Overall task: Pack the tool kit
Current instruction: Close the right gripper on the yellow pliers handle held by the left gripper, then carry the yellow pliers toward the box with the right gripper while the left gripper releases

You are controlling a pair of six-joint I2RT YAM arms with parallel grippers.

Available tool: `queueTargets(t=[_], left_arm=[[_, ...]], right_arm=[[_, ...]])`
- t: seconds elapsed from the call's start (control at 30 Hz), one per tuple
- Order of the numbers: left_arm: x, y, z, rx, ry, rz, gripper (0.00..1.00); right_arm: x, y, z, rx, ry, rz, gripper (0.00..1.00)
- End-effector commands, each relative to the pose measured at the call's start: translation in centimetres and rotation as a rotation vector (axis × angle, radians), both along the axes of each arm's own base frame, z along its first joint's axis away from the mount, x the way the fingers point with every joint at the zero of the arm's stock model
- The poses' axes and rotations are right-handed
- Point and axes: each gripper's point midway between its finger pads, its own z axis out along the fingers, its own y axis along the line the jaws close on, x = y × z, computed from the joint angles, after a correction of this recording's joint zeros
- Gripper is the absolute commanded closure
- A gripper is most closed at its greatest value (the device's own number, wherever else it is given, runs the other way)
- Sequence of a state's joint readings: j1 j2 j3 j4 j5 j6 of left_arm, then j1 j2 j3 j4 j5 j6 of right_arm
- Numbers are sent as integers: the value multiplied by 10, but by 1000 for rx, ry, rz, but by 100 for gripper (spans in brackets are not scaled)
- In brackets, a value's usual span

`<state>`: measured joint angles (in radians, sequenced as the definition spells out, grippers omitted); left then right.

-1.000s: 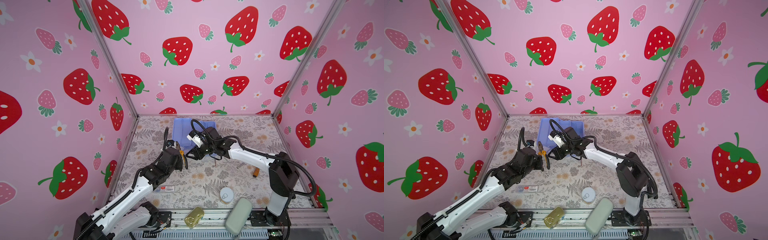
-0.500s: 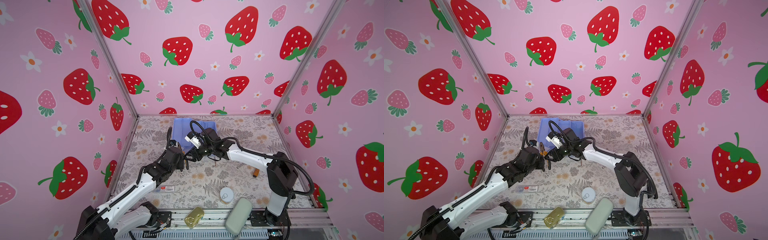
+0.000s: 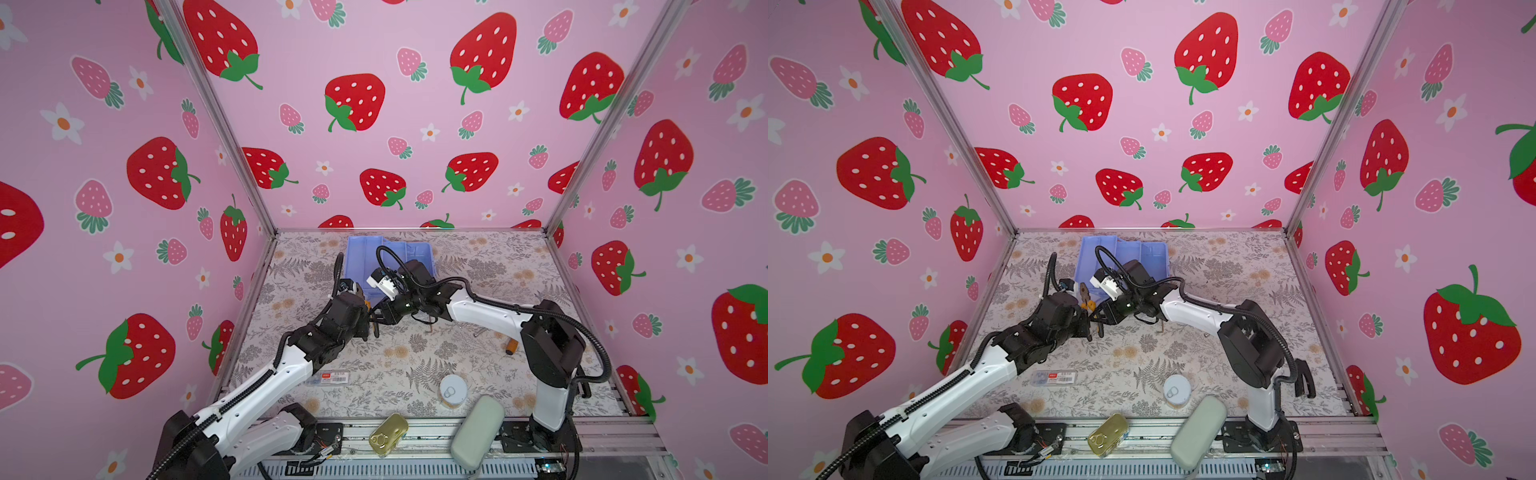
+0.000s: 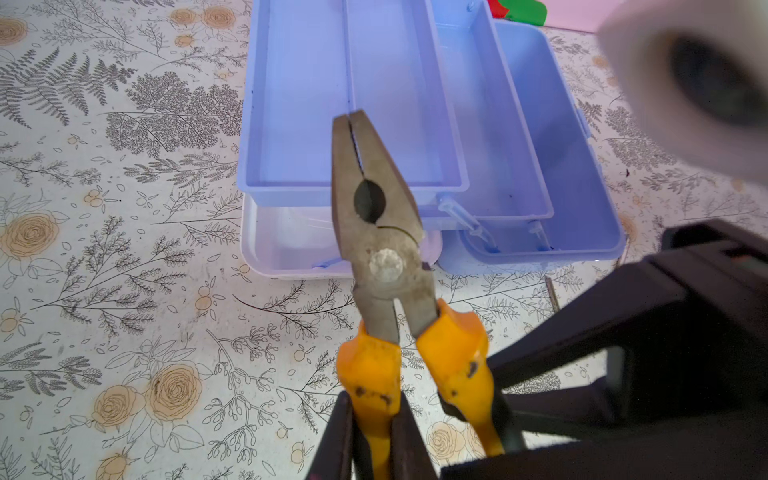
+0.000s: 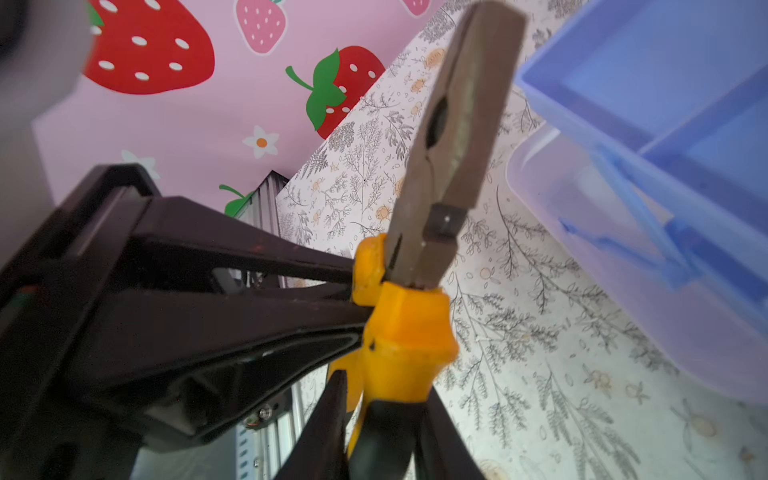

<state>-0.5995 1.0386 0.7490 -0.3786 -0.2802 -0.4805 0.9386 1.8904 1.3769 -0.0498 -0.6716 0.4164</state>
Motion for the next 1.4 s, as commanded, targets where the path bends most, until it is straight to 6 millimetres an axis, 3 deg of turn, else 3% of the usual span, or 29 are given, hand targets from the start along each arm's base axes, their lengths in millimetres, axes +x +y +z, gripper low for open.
queueTargets(t=[0.0,0.03,0.13,0.23,0.33,0.6,0.73,0.93,1.2,1.37], left_arm=[[17,-15,36,-96,-93,2,100],[18,-18,37,-109,-93,-1,93],[23,-31,44,-160,-103,-34,58],[27,-37,50,-183,-113,-48,43],[28,-33,53,-168,-123,-29,36],[20,6,48,-75,-165,104,35],[17,20,46,-43,-175,141,35],[20,31,35,-7,-151,176,34],[27,27,12,10,-82,170,36],[27,28,8,2,-77,172,36]], right_arm=[[-3,6,9,45,-28,37,84],[-3,6,10,47,-31,34,86],[3,5,12,44,-55,5,91],[13,-2,19,49,-79,-27,92],[28,-19,25,51,-86,-77,92],[82,-92,25,-1,-101,-280,92],[101,-117,19,-36,-105,-348,92],[123,-128,6,-117,-127,-410,92],[141,-120,-18,-178,-99,-427,92],[147,-116,-25,-184,-91,-430,92]])
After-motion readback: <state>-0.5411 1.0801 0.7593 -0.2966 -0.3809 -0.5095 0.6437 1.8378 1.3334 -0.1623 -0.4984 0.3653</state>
